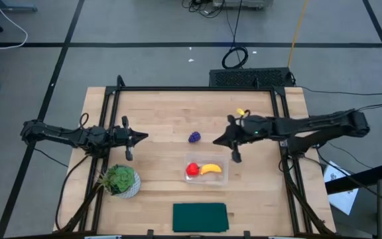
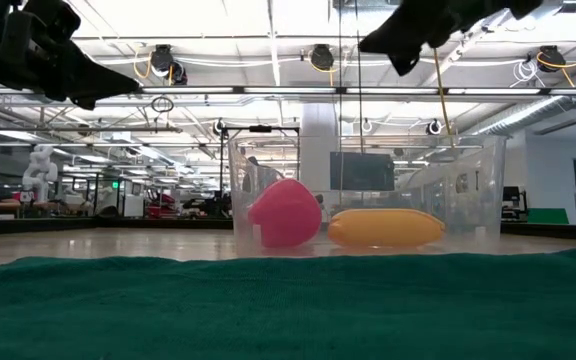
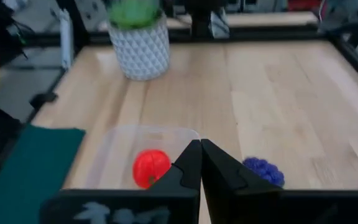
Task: Pick and placing Produce into tupperware
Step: Put the grapes into the transparent bin
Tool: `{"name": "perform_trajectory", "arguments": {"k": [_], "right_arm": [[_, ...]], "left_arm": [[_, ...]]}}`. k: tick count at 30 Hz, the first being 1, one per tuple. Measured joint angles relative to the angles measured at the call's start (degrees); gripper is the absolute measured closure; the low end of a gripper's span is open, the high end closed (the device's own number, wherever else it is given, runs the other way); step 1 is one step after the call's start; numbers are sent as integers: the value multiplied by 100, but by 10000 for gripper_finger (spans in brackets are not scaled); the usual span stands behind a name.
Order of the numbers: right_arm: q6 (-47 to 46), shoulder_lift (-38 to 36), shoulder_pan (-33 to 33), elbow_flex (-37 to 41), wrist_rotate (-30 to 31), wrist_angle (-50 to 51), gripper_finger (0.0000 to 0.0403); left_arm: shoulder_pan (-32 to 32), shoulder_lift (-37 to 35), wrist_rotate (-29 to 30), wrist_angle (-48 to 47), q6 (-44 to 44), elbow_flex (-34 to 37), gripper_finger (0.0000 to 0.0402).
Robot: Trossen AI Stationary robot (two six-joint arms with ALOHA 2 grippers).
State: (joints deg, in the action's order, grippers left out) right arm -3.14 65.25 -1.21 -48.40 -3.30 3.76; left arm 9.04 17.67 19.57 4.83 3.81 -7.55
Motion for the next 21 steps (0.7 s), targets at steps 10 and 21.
{"name": "perform_trajectory", "arguments": {"k": [10, 21], "right_arm": [[105, -1316, 121, 1009, -1, -1192, 403], [-321, -2306, 428, 2415, 90, -2539, 403]], "left_arm": [[0, 0, 2, -5, 2, 0, 380], [0, 0, 4, -14, 17, 0, 380]]}}
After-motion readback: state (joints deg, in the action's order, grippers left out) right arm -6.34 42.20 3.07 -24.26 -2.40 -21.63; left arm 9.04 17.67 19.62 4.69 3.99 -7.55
